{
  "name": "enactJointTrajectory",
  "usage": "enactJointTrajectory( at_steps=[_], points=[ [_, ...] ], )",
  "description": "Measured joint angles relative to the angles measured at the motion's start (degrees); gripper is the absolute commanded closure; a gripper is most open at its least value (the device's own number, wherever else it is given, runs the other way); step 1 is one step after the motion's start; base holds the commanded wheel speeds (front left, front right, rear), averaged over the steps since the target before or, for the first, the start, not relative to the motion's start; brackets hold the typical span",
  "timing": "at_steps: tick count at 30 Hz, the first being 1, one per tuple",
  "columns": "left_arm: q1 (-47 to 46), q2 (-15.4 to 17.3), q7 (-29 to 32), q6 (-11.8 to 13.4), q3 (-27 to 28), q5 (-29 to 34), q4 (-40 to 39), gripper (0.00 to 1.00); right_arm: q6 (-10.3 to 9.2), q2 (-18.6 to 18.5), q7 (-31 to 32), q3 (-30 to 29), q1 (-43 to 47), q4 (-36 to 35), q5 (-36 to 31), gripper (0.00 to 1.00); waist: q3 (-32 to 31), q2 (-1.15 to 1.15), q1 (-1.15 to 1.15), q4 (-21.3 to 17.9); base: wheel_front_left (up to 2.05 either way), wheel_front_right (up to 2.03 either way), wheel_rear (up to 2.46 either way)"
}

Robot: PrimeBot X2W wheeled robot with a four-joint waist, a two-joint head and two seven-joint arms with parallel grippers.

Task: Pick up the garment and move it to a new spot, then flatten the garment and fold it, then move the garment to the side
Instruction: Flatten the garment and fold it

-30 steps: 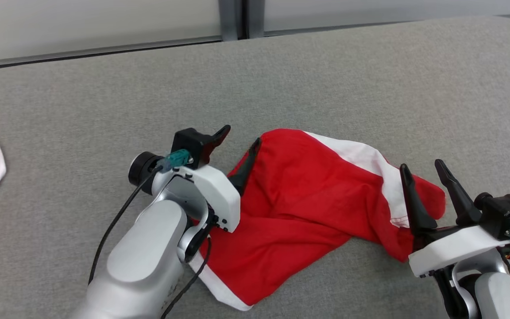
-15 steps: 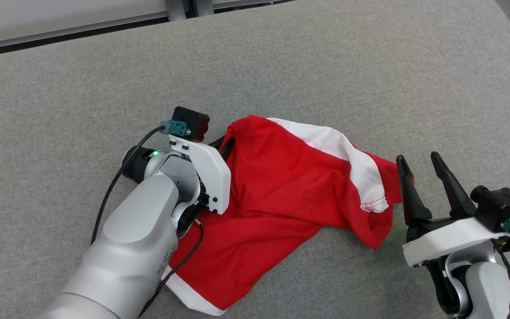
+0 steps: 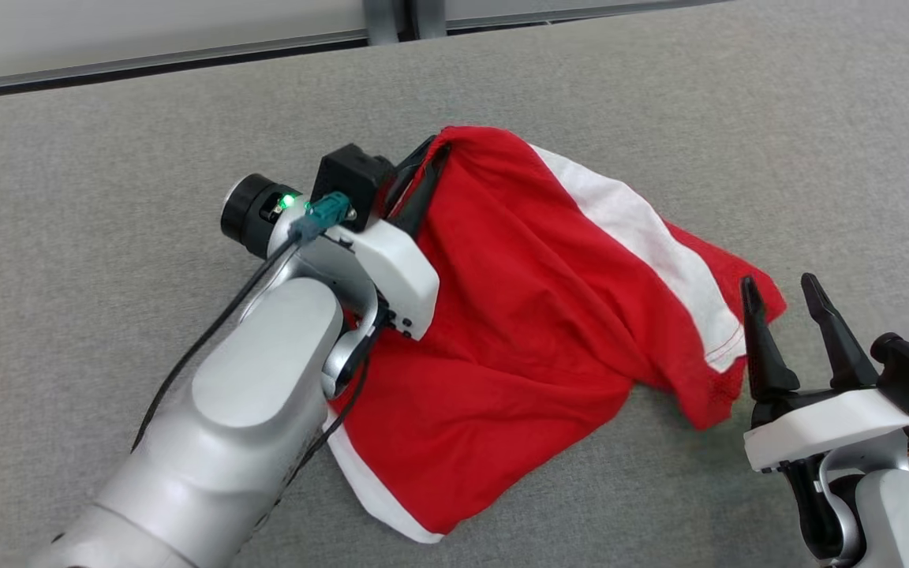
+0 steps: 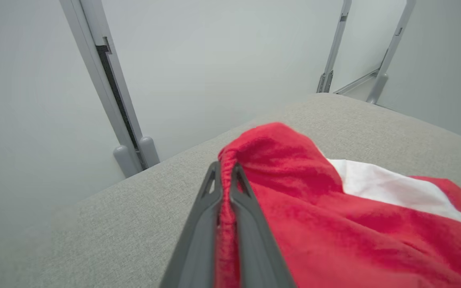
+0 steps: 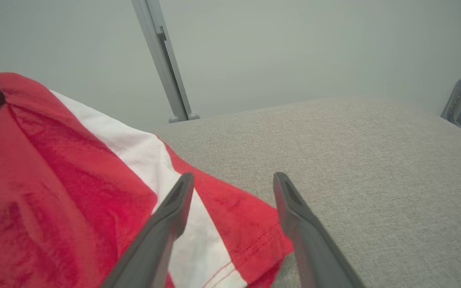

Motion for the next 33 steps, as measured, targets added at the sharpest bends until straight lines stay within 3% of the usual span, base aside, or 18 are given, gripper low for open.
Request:
enactJointTrajectory(
  at_steps=[5,13,17,23,24,25,33],
  points=[
    [7.0,6.0,1.0,4.7,-1.7,3.1,-13.2,1.0,0.0,0.0,0.6,-0.8,0.7,-0.8,-0.1,0.0,-0.8,0.0,0.0,3.1,0.0,0.0,0.0],
    [22.3,14.4,8.2,11.0,-4.3,3.6,-32.6,1.0,0.0,-0.1,1.8,-1.1,1.1,-2.1,-0.5,0.0,-0.9,0.0,0.0,6.0,0.0,0.0,0.0],
    [28.6,15.8,9.4,13.2,-4.6,1.5,-34.7,1.0,0.0,-0.2,2.1,-0.8,1.0,-2.2,-0.5,0.0,-0.8,0.0,0.0,6.1,0.0,0.0,0.0],
    [33.4,14.8,8.7,14.3,-5.3,-0.8,-33.8,1.0,0.0,-0.5,2.3,-1.4,1.2,-2.0,-1.0,0.0,-1.1,0.0,0.0,6.3,0.0,0.0,0.0],
    [33.8,14.5,8.3,14.4,-5.2,-1.1,-33.5,0.62,0.0,-0.5,2.3,-1.5,1.2,-2.0,-1.0,0.0,-1.2,0.0,0.0,6.3,0.0,0.0,0.0],
    [34.0,14.1,7.8,14.7,-5.0,-1.5,-33.3,0.0,0.0,-0.5,2.3,-1.5,1.2,-2.0,-1.1,0.0,-1.3,0.0,0.0,6.4,0.0,0.0,0.0],
    [35.9,12.0,-2.2,16.6,0.8,-3.9,-36.3,0.0,0.0,-0.9,3.0,-2.7,2.8,-2.9,-1.7,0.0,-3.4,0.0,0.0,6.7,0.0,0.0,0.0]
  ],
)
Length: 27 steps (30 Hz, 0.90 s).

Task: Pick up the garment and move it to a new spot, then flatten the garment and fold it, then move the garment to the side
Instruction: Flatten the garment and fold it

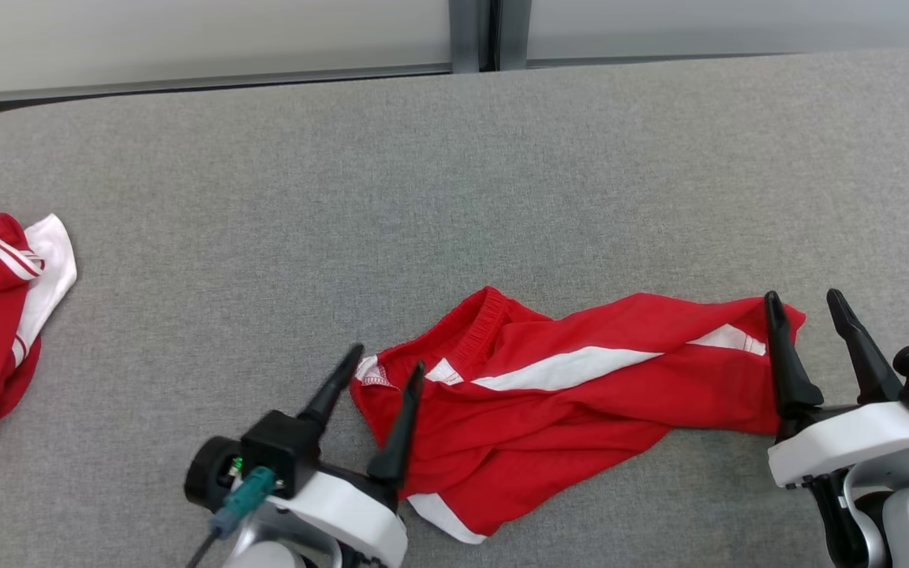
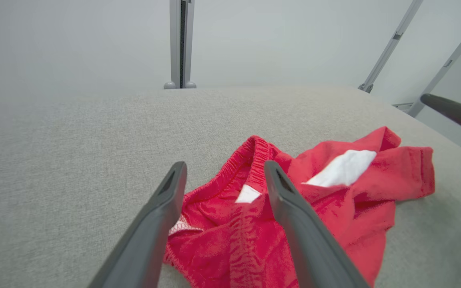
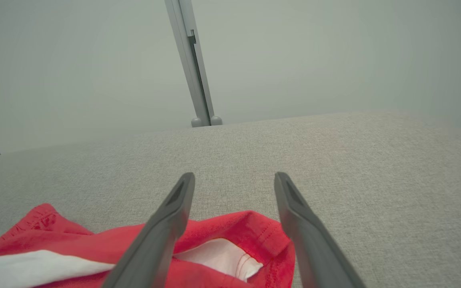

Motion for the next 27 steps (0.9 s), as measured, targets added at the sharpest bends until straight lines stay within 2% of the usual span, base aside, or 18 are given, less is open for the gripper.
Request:
enactJointTrajectory(
  at_steps=[5,12,16,17,18,19,27],
  points=[
    [-0.6,0.1,-3.8,2.3,5.6,0.0,-1.9,0.0,0.0,0.0,1.1,-0.6,1.2,-1.2,-0.7,0.0,-2.0,0.0,0.0,0.3,0.0,0.0,0.0],
    [-1.8,1.8,-5.1,3.0,11.4,0.2,-0.7,0.0,0.0,0.2,2.2,-0.8,2.9,-2.3,-1.3,0.0,-4.4,0.0,0.0,0.4,0.0,0.0,0.0],
    [-2.5,2.8,-5.3,0.9,14.3,-0.3,2.4,0.0,0.0,0.2,2.9,-0.7,3.8,-3.1,-1.8,0.0,-5.7,0.0,0.0,0.3,0.0,0.0,0.0],
    [-2.4,3.5,-5.3,-0.5,15.2,-0.7,4.4,0.0,0.0,0.2,3.2,-0.5,4.3,-3.3,-1.8,0.0,-6.4,0.0,0.0,0.3,0.0,0.0,0.0],
    [-2.4,3.5,-5.3,-0.5,15.2,-0.7,4.4,0.0,0.0,0.2,3.2,-0.5,4.3,-3.3,-1.8,0.0,-6.4,0.0,0.0,0.3,0.0,0.0,0.0],
    [-2.3,4.0,-5.3,-1.9,15.6,-1.3,6.0,0.0,0.0,0.1,3.5,-0.3,4.6,-3.8,-1.9,0.0,-6.9,0.0,0.0,0.2,0.0,0.0,0.0],
    [-0.1,6.4,-5.4,-4.7,16.2,-2.5,10.7,0.0,0.0,0.1,4.3,1.3,6.0,-5.0,-2.4,0.0,-8.7,0.0,0.0,-0.1,0.0,0.0,0.0]
  ],
)
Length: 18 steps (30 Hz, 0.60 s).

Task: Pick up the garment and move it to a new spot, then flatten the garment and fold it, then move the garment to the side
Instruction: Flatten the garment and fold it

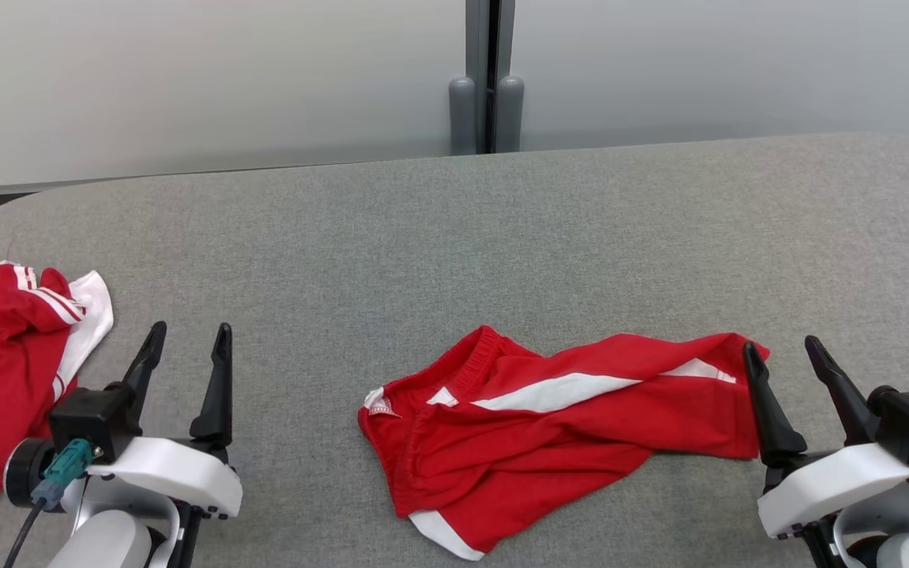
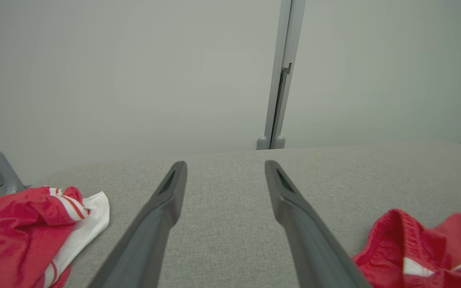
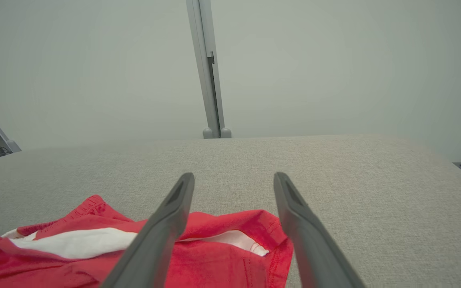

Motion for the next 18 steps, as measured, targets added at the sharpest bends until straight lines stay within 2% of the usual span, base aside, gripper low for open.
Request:
enactJointTrajectory(
  at_steps=[18],
  points=[
    [3.0,-0.1,0.0,1.7,-0.2,0.8,-2.4,0.0,0.0,0.6,1.2,-0.1,1.5,-1.9,-0.1,0.0,-1.0,0.0,0.0,0.5,0.0,0.0,0.0]
  ],
)
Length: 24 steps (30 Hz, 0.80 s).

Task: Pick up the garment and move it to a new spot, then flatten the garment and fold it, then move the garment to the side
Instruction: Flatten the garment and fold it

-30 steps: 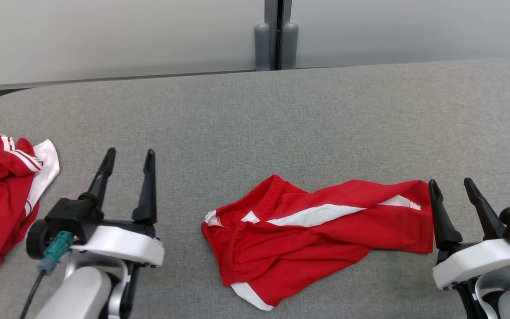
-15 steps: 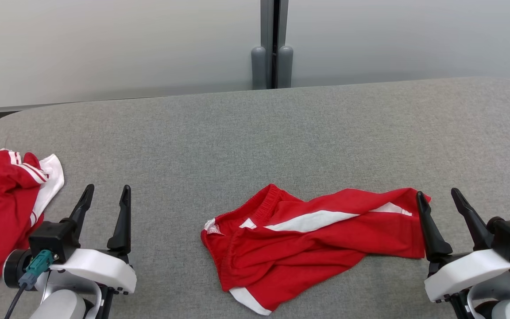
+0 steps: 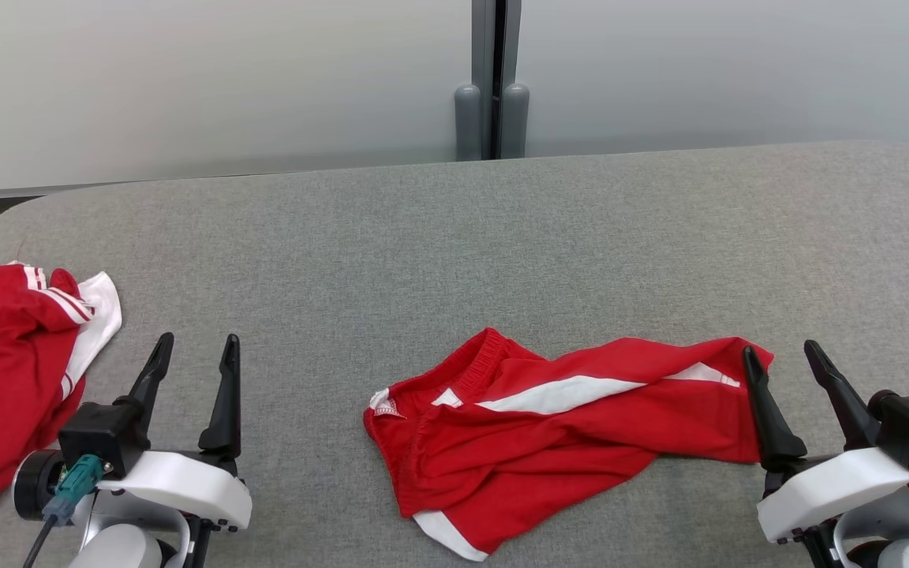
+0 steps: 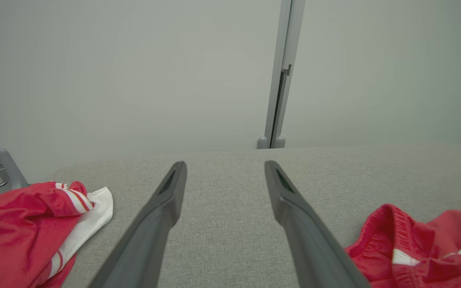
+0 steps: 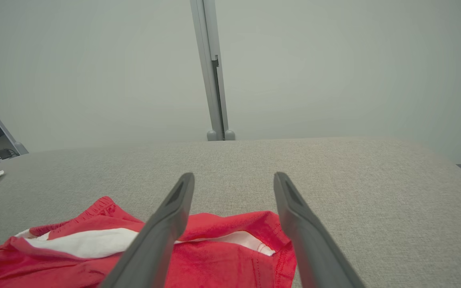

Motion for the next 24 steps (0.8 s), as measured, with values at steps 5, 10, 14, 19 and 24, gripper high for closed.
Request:
enactJointTrajectory(
  at_steps=[5,10,14,19,24],
  points=[
    [-1.7,-1.5,1.3,0.1,-2.3,1.3,-1.7,0.0,0.0,0.0,0.0,-0.3,0.0,0.0,0.0,0.0,0.4,0.0,0.0,0.4,0.0,0.0,0.0],
    [-7.5,-5.1,6.3,-2.8,-7.9,2.4,-1.4,0.0,0.0,0.0,0.1,0.0,-0.6,-0.2,0.1,0.0,1.8,0.0,0.0,0.5,0.0,0.0,0.0],
    [-11.5,-9.3,10.7,-6.3,-13.2,2.8,2.0,0.0,0.0,-0.1,0.1,0.4,-1.1,-0.1,0.6,0.0,3.1,0.0,0.0,0.2,0.0,0.0,0.0],
    [-14.2,-12.7,14.6,-10.0,-16.9,1.8,9.8,0.0,0.0,-0.1,0.1,1.1,-1.9,0.5,1.0,0.0,4.4,0.0,0.0,-0.9,0.0,0.0,0.0],
    [-14.5,-14.3,17.2,-11.7,-18.7,0.5,15.7,0.0,0.0,-0.1,-0.3,1.0,-2.1,1.1,1.3,0.0,5.2,0.0,0.0,-1.8,0.0,0.0,0.0]
  ],
)
